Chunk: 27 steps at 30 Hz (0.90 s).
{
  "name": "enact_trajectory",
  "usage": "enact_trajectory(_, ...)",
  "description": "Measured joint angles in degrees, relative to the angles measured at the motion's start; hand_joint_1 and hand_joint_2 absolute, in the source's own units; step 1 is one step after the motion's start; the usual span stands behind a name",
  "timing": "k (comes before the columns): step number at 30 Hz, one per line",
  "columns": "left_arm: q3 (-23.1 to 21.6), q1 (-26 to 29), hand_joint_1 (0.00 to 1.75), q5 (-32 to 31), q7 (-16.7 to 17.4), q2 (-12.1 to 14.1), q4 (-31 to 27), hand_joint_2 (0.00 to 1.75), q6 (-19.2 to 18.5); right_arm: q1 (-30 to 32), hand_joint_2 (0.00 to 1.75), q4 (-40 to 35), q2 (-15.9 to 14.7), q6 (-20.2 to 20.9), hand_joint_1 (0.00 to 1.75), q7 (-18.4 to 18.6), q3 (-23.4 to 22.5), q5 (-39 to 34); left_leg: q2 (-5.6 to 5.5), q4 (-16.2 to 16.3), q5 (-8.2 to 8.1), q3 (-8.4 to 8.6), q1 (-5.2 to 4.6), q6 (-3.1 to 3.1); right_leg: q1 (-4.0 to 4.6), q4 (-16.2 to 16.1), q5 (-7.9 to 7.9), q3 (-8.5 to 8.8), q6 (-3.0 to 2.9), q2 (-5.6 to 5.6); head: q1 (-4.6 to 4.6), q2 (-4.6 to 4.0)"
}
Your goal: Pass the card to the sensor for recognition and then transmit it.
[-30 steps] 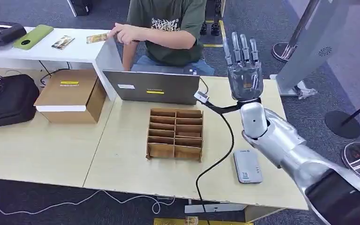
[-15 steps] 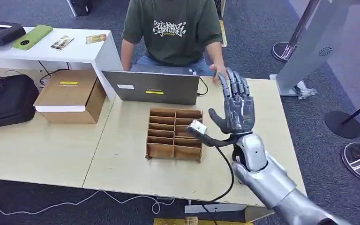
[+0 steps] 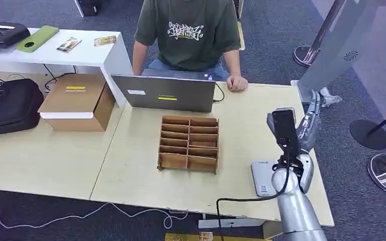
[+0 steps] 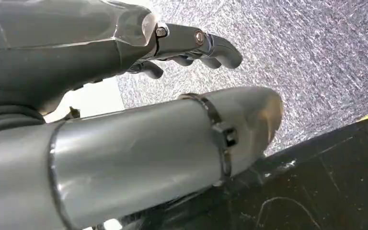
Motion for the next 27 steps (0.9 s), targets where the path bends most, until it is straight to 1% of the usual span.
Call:
enact_trajectory(3,0.0,-0.05,0.0,-0.24,0.44,-0.04,0.0,0.0,0.0,0.04,1.75,0.0,0.39,0.53,0.0,1.97,-0.57,3.94,0.02,0.0,0.0,0.03,0.01,0.0,0.01,0.01,0.0,0.0,-0.01,0.01,0.0,0.0)
enact_trajectory(5,0.0,-0.06,0.0,-0.35,0.83,-0.13,0.0,0.0,0.0,0.22,1.75,0.0,0.46,1.05,0.0,4.22,-0.59,8.23,0.02,0.0,0.0,0.03,0.01,0.0,0.01,0.01,0.0,-0.01,-0.01,0.01,0.0,0.0)
enact_trajectory(7,0.0,-0.09,0.0,-0.46,0.85,-0.24,0.0,0.0,-0.02,0.47,1.75,0.0,0.46,1.57,0.0,7.75,-0.59,15.59,0.02,-0.01,0.0,0.03,0.01,0.0,0.01,0.01,0.0,0.0,-0.01,0.01,-0.02,0.0)
enact_trajectory(9,0.0,-0.14,0.0,-0.5,0.85,-0.33,0.0,0.0,-0.02,1.01,1.75,-0.2,0.46,1.6,0.0,11.3,-0.46,24.95,0.02,-0.01,0.0,0.02,0.01,-0.01,0.01,0.01,0.0,0.0,-0.01,0.01,0.0,0.0)
enact_trajectory(11,0.0,-0.16,0.0,-0.48,0.85,-0.44,0.0,0.0,-0.07,1.99,1.75,-1.16,0.48,1.62,0.0,12.13,-0.02,29.64,0.02,-0.01,0.0,0.02,0.01,0.0,0.01,0.01,0.0,0.0,-0.01,0.01,0.0,0.0)
enact_trajectory(14,0.0,-0.18,0.0,-0.2,0.83,-0.48,0.0,0.0,-0.2,3.73,1.75,-3.28,0.55,2.93,0.0,12.15,0.99,32.48,0.02,-0.01,0.0,0.02,0.01,0.0,0.01,0.01,-0.01,-0.01,0.0,0.01,0.0,0.0)
enact_trajectory(17,0.0,-0.19,0.0,0.63,0.83,-0.46,0.0,0.0,-0.37,6.18,1.75,-5.87,0.65,6.37,0.0,12.43,2.36,34.69,0.01,-0.01,-0.01,0.02,0.01,0.0,0.01,0.01,-0.01,-0.01,0.0,0.0,0.0,0.0)
enact_trajectory(18,0.0,-0.19,0.0,0.94,0.83,-0.46,0.0,0.0,-0.37,7.24,1.75,-7.01,0.68,7.67,0.0,13.11,2.97,35.92,0.01,-0.01,-0.02,0.01,0.01,0.01,0.01,0.01,-0.02,-0.01,0.0,0.0,0.0,0.0)
enact_trajectory(21,0.0,-0.17,0.0,1.82,0.76,-0.42,0.0,0.0,-0.37,10.45,1.75,-10.34,0.68,10.04,0.0,14.21,4.53,37.2,0.01,-0.02,-0.03,0.01,0.01,0.01,0.01,0.01,-0.04,0.0,0.0,-0.01,0.0,0.0)
enact_trajectory(27,0.0,-0.13,0.0,2.84,0.28,-0.37,0.0,0.0,-0.15,16.17,1.75,-16.63,0.68,12.08,0.0,16.43,6.93,38.22,0.02,-0.03,-0.04,0.01,0.01,0.0,0.01,0.0,-0.06,-0.01,-0.04,0.0,0.0,0.0)
